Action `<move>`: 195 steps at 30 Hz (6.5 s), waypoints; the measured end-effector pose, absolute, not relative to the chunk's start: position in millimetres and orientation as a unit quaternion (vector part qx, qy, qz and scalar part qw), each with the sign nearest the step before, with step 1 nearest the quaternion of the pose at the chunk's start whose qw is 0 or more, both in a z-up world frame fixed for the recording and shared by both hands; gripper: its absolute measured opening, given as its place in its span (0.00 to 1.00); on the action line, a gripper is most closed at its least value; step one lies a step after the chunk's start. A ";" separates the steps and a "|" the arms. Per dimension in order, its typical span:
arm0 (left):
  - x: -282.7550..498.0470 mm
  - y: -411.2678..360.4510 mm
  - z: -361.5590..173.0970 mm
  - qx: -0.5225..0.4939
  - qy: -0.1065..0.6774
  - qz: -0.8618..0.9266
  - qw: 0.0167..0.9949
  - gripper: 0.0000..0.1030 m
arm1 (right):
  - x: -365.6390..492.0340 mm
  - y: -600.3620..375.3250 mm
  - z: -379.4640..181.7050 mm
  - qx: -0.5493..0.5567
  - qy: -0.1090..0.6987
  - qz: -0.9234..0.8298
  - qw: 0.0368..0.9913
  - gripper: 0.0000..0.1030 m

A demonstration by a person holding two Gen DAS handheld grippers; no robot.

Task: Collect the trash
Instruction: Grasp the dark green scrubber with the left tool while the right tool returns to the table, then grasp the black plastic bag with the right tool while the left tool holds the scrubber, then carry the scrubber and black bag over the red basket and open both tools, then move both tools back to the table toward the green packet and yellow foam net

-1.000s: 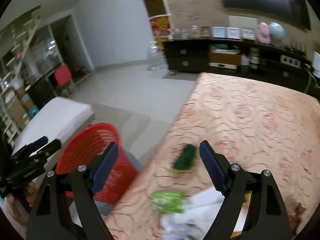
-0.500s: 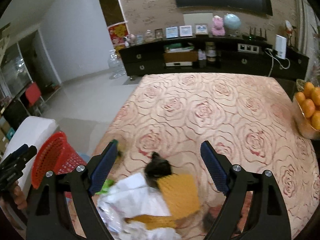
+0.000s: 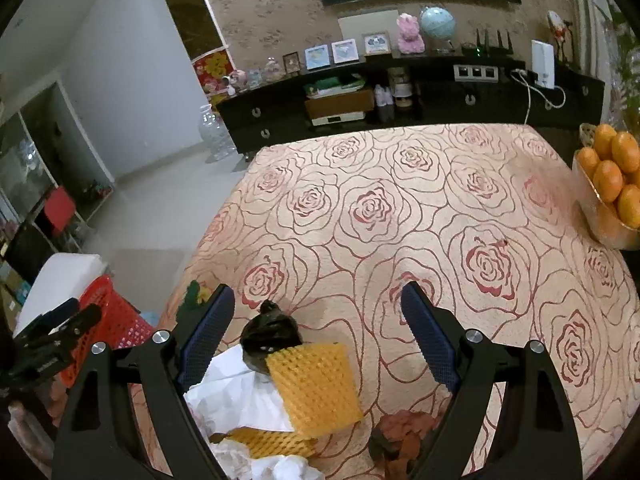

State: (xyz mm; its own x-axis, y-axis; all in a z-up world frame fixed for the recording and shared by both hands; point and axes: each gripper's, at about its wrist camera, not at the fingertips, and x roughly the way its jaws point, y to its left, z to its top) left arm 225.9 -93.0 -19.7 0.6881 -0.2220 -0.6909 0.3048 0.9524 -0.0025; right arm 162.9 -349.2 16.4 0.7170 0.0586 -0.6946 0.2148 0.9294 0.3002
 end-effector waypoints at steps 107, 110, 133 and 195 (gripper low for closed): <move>244.9 -63.8 -1.2 0.064 0.326 -0.094 0.939 0.32 | 225.8 -223.5 34.8 0.113 0.346 0.087 0.927 0.37; 242.3 -53.7 -1.3 0.061 0.328 -0.084 0.939 0.32 | 226.1 -212.2 36.4 0.108 0.346 0.097 0.927 0.37; 227.2 59.4 -8.6 0.019 0.352 0.000 0.936 0.32 | 231.1 -104.0 46.9 0.033 0.359 0.193 0.913 0.37; 215.9 48.4 4.4 -0.006 0.319 -0.056 0.946 0.76 | 222.6 -165.9 42.8 0.063 0.369 0.107 0.921 0.70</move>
State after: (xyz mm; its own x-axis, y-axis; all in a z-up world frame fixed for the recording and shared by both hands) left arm 215.9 48.4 4.4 0.7908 -0.1086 -0.6024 0.1016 0.9938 -0.0458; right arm 222.6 -165.9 42.8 0.7043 0.2432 -0.6669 -0.1507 0.9693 0.1943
